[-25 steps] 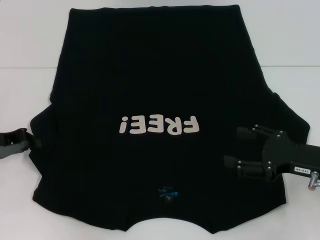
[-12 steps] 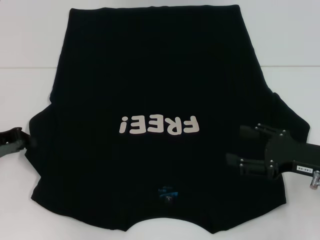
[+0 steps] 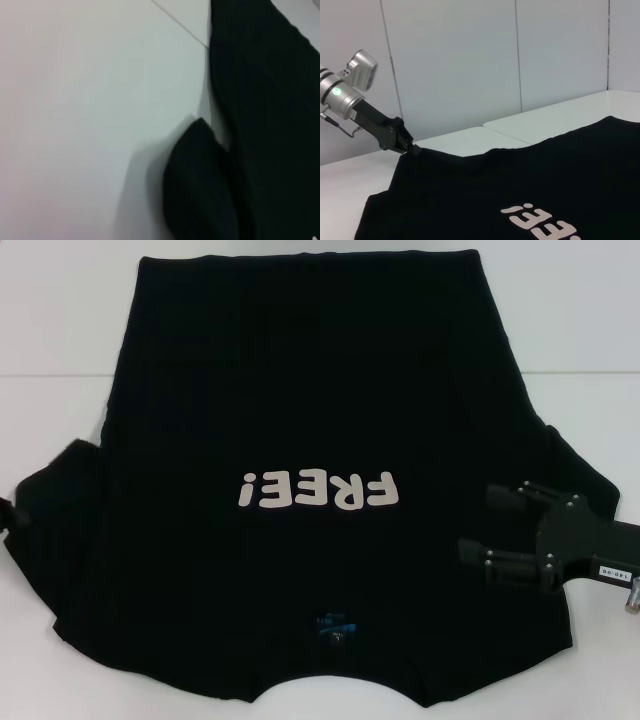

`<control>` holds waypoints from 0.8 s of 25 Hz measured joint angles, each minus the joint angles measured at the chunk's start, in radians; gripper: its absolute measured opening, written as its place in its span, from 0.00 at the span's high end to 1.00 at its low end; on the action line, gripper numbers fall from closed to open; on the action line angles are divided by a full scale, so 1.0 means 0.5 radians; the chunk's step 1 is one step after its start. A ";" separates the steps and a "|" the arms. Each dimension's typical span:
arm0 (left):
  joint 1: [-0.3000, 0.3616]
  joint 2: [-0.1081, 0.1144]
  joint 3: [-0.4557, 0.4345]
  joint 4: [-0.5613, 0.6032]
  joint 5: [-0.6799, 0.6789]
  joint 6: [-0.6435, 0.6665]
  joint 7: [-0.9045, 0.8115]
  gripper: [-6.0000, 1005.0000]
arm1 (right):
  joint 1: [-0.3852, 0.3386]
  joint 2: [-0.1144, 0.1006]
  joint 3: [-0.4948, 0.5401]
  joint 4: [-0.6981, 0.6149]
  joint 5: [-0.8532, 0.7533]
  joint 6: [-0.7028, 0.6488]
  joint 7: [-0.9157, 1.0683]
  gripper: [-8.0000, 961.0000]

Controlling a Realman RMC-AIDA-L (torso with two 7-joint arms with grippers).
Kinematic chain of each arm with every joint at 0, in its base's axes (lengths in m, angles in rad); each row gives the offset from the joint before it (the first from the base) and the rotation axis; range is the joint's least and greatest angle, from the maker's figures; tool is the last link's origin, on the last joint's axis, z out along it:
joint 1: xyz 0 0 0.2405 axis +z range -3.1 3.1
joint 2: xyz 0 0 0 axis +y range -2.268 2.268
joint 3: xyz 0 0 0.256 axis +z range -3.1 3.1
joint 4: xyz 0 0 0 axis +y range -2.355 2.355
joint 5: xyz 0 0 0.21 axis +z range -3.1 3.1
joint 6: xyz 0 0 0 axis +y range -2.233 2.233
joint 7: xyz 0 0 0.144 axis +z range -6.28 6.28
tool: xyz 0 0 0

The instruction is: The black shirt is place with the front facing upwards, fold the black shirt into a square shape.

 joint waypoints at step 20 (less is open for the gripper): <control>-0.036 -0.079 -0.166 0.175 -0.018 0.201 0.032 0.98 | -0.006 0.004 -0.001 0.008 -0.004 0.001 0.000 0.05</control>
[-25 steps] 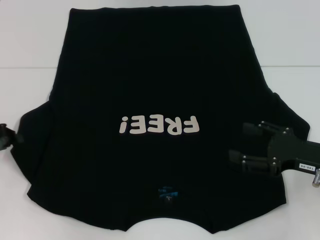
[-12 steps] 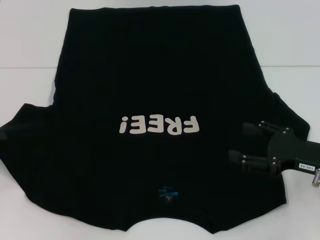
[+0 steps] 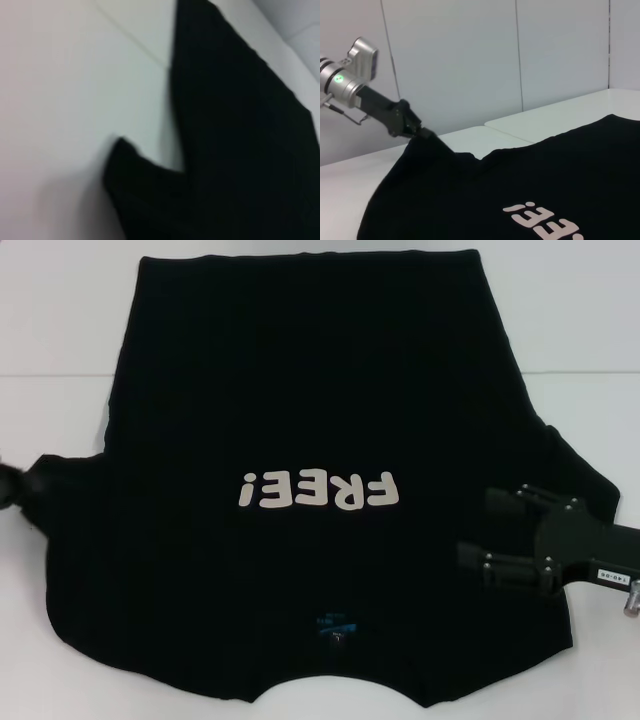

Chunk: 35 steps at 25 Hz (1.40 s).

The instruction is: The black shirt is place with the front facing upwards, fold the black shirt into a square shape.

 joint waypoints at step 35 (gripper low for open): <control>-0.048 -0.132 0.120 -0.245 -0.299 0.003 -0.133 0.43 | -0.003 0.000 -0.002 0.056 -0.007 0.028 0.000 0.05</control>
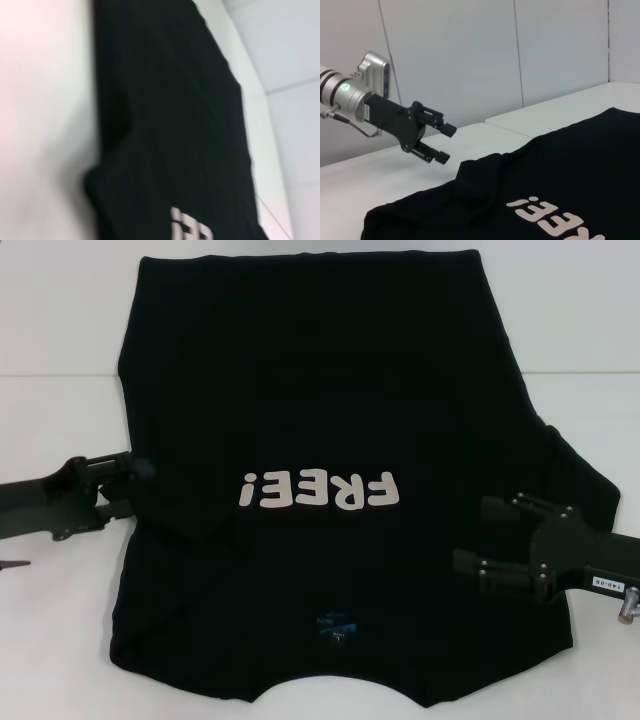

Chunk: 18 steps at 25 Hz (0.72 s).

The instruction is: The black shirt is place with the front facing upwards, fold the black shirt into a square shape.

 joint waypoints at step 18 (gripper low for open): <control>-0.047 -0.030 0.037 -0.164 0.011 -0.471 -0.018 0.18 | 0.000 0.001 -0.001 0.000 -0.001 0.003 0.000 0.05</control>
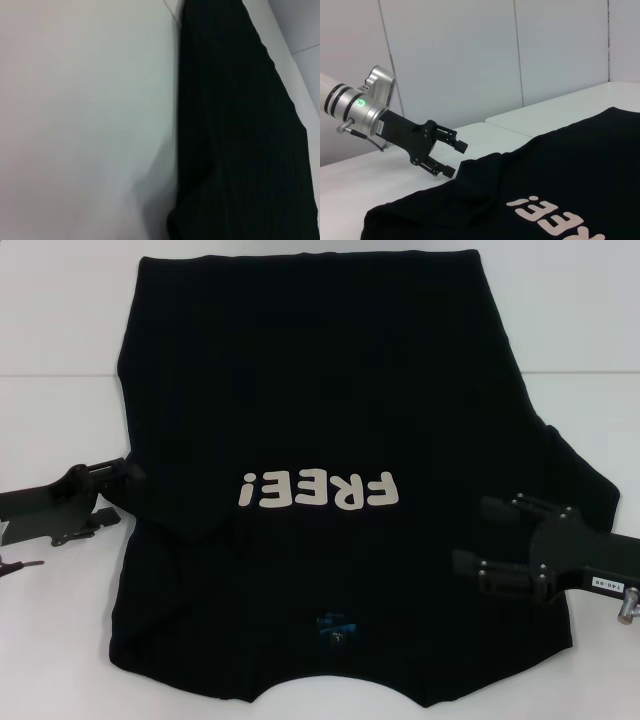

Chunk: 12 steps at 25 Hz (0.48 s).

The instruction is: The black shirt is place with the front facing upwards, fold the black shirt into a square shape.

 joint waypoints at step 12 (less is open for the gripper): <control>-0.032 -0.031 0.004 -0.001 0.000 -0.079 0.000 0.18 | -0.003 0.000 0.001 0.000 0.005 -0.008 0.000 0.05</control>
